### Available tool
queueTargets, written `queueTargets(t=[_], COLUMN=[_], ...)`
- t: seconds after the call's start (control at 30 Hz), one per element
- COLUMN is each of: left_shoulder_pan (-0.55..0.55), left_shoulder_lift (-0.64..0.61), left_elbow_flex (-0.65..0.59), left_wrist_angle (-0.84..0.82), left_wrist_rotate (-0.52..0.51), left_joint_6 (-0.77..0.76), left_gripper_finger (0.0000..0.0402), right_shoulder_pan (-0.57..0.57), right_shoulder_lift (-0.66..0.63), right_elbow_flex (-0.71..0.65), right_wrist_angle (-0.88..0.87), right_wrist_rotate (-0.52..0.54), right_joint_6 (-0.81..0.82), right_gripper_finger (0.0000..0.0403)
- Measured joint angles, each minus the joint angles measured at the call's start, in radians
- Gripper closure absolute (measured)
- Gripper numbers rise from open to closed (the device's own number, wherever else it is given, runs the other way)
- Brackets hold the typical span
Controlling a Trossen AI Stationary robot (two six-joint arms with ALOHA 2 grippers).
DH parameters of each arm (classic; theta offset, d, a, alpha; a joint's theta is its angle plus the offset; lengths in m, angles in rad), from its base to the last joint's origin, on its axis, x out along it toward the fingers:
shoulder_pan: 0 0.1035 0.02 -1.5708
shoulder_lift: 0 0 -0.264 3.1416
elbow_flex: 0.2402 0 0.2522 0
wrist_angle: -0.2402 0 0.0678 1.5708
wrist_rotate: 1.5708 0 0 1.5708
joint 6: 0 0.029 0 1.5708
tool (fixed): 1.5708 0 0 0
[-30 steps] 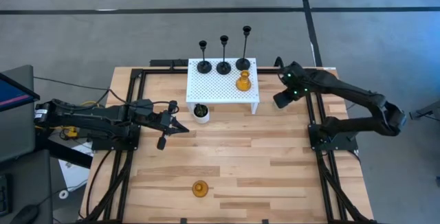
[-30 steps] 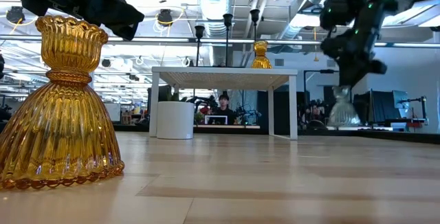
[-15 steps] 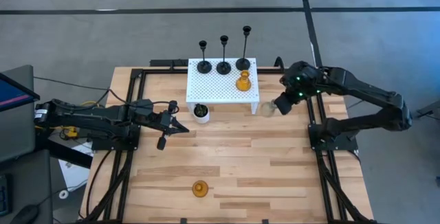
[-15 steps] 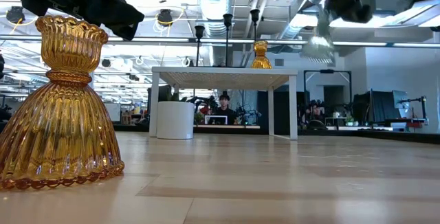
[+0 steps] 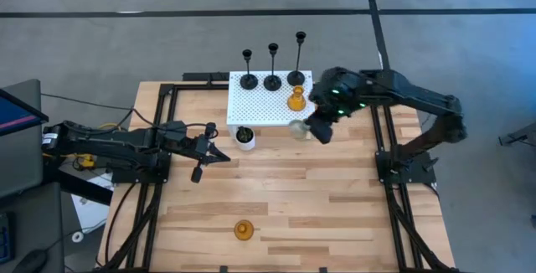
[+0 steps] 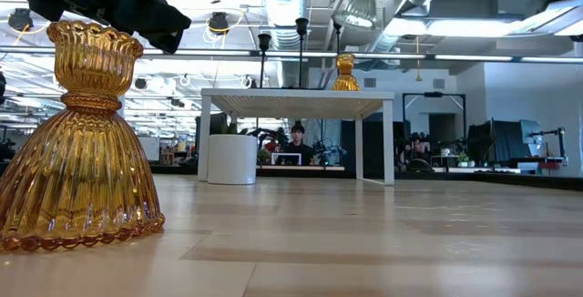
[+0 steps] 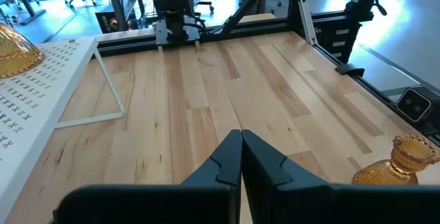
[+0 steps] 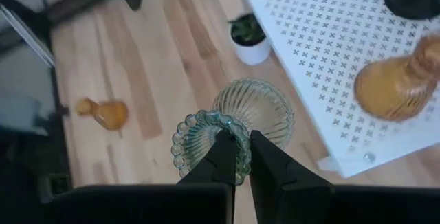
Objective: Pick & Place candle stick holders
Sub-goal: Put the transparent glass candle holder on the shelf aligned with the other glass candle holder
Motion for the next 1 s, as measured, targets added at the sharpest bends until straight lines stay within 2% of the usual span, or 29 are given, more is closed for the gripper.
queueTargets(t=[0.13, 0.3, 0.47, 0.6, 0.7, 1.0], left_shoulder_pan=[0.0, 0.0, 0.0, 0.0, 0.0, 0.0], left_shoulder_lift=[0.0, 0.0, 0.0, 0.003, 0.009, 0.044], left_elbow_flex=[0.0, 0.0, 0.0, 0.0, 0.0, 0.0], left_wrist_angle=[0.0, 0.0, -0.002, -0.003, -0.005, -0.007], left_wrist_rotate=[0.0, 0.0, 0.0, 0.0, 0.0, 0.0], left_joint_6=[0.0, 0.0, 0.0, 0.0, 0.0, 0.0], left_gripper_finger=[0.0394, 0.0394, 0.0394, 0.0394, 0.0394, 0.0394], right_shoulder_pan=[-0.038, -0.104, -0.173, -0.197, -0.188, -0.191], right_shoulder_lift=[0.177, 0.366, 0.394, 0.408, 0.431, 0.502], right_elbow_flex=[0.252, 0.559, 0.496, 0.474, 0.477, 0.474], right_wrist_angle=[-0.131, -0.234, -0.223, -0.203, -0.121, -0.074], right_wrist_rotate=[-0.004, -0.12, -0.21, -0.156, -0.157, -0.171], right_joint_6=[-0.088, -0.168, -0.18, -0.202, -0.213, -0.266], right_gripper_finger=[0.0396, 0.0396, 0.0396, 0.0396, 0.0396, 0.0396])
